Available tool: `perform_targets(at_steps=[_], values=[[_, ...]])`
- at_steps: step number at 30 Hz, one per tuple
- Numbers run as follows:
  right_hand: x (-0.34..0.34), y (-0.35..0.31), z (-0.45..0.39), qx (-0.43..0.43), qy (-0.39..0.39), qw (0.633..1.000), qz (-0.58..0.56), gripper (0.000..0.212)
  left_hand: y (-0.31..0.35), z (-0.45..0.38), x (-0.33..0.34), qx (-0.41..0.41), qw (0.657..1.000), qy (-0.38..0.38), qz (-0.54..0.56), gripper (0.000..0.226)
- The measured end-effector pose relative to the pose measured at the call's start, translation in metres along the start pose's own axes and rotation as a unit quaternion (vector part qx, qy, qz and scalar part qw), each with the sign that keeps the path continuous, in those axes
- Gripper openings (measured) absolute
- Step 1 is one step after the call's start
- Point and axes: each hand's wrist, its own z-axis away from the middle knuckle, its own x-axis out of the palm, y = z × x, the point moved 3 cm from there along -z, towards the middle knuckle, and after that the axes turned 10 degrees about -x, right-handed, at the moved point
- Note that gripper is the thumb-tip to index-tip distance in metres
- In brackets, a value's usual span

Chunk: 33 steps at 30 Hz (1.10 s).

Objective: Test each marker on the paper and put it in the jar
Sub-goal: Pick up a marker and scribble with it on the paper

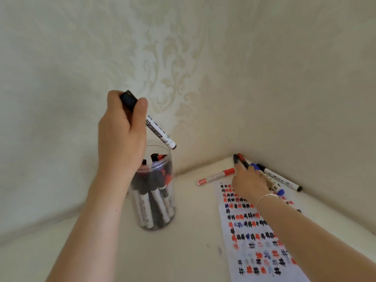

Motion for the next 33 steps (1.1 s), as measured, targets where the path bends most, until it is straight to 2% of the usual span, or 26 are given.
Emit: perform_targets(at_steps=[3,7,11,15,19,23,25,28,33], values=[[0.008,-0.002,-0.012,0.02,-0.008,0.997,0.069,0.047,-0.003,-0.006,0.002,-0.007,0.999,-0.005,-0.037,0.016],[0.01,-0.004,-0.022,0.012,0.034,0.995,0.091,0.043,-0.004,-0.009,0.006,0.009,0.999,-0.005,-0.05,0.016],[0.007,-0.005,-0.026,0.004,0.102,0.994,0.025,0.047,-0.004,-0.012,0.007,0.045,0.997,0.019,-0.057,0.015],[-0.01,-0.015,-0.026,-0.032,0.202,0.978,-0.041,0.024,-0.011,-0.013,0.014,0.057,0.99,-0.018,-0.131,0.019],[-0.033,-0.034,-0.024,-0.061,0.236,0.965,-0.098,0.022,-0.012,-0.015,0.017,0.04,0.982,-0.052,-0.176,0.021],[-0.042,-0.043,-0.019,-0.083,0.255,0.956,-0.118,0.02,-0.007,-0.014,0.018,0.071,0.97,-0.056,-0.227,0.021],[-0.043,-0.042,-0.018,-0.059,0.267,0.942,-0.192,0.021,-0.013,-0.012,0.022,0.062,0.96,-0.087,-0.26,0.02],[-0.043,-0.042,-0.017,-0.044,0.268,0.918,-0.291,0.02,-0.03,-0.01,0.031,0.005,0.924,-0.186,-0.334,0.019],[-0.05,-0.047,-0.01,0.008,0.287,0.841,-0.458,0.011,-0.044,-0.015,0.031,-0.096,0.895,-0.269,-0.342,0.006]])
